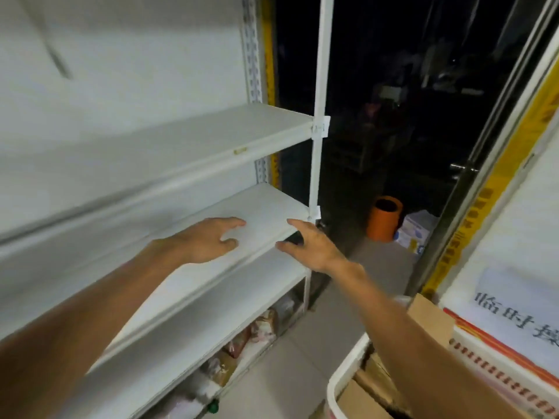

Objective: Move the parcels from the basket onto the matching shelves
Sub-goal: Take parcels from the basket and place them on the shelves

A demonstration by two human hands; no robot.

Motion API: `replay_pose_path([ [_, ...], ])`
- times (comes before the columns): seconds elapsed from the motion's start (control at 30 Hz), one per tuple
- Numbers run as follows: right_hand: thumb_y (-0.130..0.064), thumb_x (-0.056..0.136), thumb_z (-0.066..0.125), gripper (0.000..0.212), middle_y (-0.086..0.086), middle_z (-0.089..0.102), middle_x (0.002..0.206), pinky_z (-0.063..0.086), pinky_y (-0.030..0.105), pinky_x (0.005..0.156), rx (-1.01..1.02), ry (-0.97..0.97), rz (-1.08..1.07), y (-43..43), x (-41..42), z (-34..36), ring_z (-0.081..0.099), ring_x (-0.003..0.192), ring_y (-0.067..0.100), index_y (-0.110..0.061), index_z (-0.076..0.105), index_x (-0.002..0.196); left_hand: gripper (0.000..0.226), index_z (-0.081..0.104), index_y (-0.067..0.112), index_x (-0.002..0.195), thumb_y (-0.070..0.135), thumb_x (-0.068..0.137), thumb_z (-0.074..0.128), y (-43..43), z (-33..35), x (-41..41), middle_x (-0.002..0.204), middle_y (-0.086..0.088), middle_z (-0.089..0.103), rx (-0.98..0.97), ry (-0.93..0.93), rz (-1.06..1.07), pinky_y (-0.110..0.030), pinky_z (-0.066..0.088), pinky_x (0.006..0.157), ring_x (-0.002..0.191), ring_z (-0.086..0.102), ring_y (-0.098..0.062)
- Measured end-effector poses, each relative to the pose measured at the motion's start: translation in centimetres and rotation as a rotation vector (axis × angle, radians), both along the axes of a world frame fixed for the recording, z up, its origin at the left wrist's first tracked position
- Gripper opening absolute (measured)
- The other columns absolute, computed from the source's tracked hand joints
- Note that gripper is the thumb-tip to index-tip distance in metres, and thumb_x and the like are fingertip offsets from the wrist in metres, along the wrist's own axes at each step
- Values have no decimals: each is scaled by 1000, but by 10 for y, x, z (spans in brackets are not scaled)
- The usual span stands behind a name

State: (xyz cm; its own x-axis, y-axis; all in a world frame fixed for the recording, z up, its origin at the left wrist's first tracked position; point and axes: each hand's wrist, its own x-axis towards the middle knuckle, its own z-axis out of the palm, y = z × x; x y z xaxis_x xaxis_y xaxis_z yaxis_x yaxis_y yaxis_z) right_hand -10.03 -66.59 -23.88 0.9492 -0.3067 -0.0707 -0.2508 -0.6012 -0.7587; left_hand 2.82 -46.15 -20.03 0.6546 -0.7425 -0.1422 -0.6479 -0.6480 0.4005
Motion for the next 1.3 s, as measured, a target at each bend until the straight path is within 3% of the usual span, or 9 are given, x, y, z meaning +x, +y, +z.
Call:
replay_pose_path([
  [0.17, -48, 88, 63, 72, 1, 32, 154, 27, 25, 108, -19, -152, 302, 92, 40, 45, 33, 140, 19, -25, 32, 149, 50, 42, 25, 140, 22, 93, 58, 121, 44, -26, 142, 2, 47, -54, -119, 264, -16, 34, 93, 120, 51, -15],
  [0.33, -44, 89, 64, 66, -2, 40, 150, 35, 28, 104, 46, -283, 546, 208, 69, 102, 42, 134, 19, -24, 38, 145, 49, 47, 22, 137, 18, 90, 62, 235, 95, -65, 130, -4, 57, -132, -247, 526, -23, 41, 87, 101, 60, -17],
  [0.47, -46, 89, 63, 64, 0, 46, 146, 38, 29, 101, 73, -292, 676, 299, 84, 136, 50, 127, 20, -26, 38, 145, 48, 46, 25, 137, 18, 91, 60, 320, 129, -94, 130, -3, 57, -183, -276, 721, -26, 44, 91, 98, 64, -17],
  [0.63, -49, 90, 58, 65, 5, 42, 148, 39, 29, 97, 87, -228, 764, 392, 98, 155, 49, 127, 23, -24, 36, 146, 43, 48, 25, 134, 23, 93, 59, 418, 154, -116, 132, -5, 57, -190, -280, 925, -37, 42, 102, 109, 59, -21],
  [0.83, -49, 91, 58, 64, 4, 40, 150, 34, 29, 99, 35, -266, 826, 493, 111, 171, 42, 134, 23, -25, 36, 147, 40, 50, 20, 133, 19, 94, 57, 506, 166, -120, 132, -7, 57, -179, -330, 1002, -31, 40, 99, 115, 57, -23],
  [0.97, -46, 90, 59, 59, 4, 44, 147, 33, 27, 90, 31, -313, 837, 545, 122, 177, 44, 131, 23, -25, 41, 143, 40, 50, 23, 133, 22, 94, 57, 548, 165, -117, 132, -3, 58, -186, -383, 989, -20, 36, 88, 114, 57, -18],
  [1.2, -47, 88, 62, 58, 2, 43, 147, 35, 28, 88, -29, -330, 827, 595, 152, 175, 45, 130, 22, -29, 44, 140, 43, 46, 20, 137, 18, 95, 54, 609, 164, -100, 136, -5, 53, -214, -326, 942, -22, 42, 88, 112, 59, -17],
  [1.3, -44, 90, 60, 48, 1, 49, 142, 40, 27, 80, -35, -355, 815, 609, 176, 178, 58, 107, 11, -32, 47, 134, 42, 45, 19, 137, 17, 96, 54, 631, 165, -77, 137, -7, 52, -236, -331, 947, -26, 45, 92, 114, 59, -19],
])
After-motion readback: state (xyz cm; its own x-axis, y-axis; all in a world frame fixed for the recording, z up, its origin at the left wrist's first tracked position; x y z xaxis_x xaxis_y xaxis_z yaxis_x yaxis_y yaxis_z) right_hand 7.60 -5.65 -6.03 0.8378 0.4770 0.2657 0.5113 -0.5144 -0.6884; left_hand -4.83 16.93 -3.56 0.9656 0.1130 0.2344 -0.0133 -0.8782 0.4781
